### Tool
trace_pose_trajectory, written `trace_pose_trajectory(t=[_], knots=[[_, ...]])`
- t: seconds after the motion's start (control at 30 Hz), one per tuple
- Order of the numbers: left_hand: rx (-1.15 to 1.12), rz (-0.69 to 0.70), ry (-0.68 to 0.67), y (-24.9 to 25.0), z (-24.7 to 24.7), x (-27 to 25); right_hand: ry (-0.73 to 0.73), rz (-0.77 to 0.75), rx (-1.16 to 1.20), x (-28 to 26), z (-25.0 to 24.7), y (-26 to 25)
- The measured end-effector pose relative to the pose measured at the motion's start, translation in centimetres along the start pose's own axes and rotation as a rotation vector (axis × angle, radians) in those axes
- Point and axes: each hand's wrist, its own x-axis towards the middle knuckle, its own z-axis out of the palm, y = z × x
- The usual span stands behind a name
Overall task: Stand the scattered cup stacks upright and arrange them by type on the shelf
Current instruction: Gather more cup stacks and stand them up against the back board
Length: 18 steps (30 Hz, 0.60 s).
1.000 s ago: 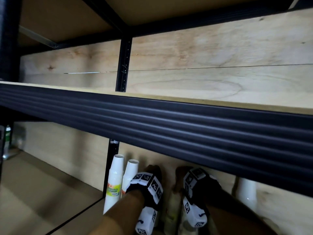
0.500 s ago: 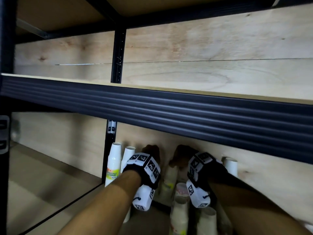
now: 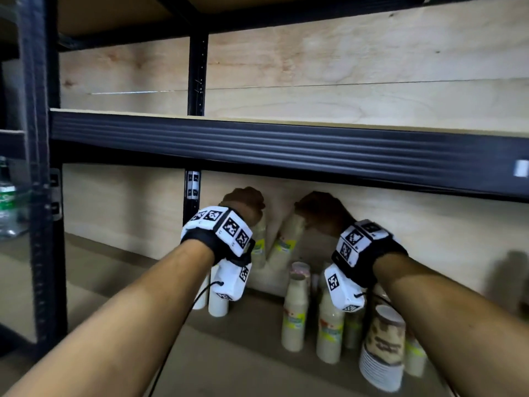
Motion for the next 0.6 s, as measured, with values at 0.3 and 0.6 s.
trace_pose_trajectory(t=[0.3, 0.6], knots=[[-0.156, 0.032, 0.036, 1.8, -3.2, -5.2, 0.124, 0.092, 0.437, -6.4, -2.9, 0.5], [-0.406, 0.132, -0.16, 10.3, 0.6, -9.4, 0.055, 0.221, 0.385, -15.2, -5.6, 5.3]])
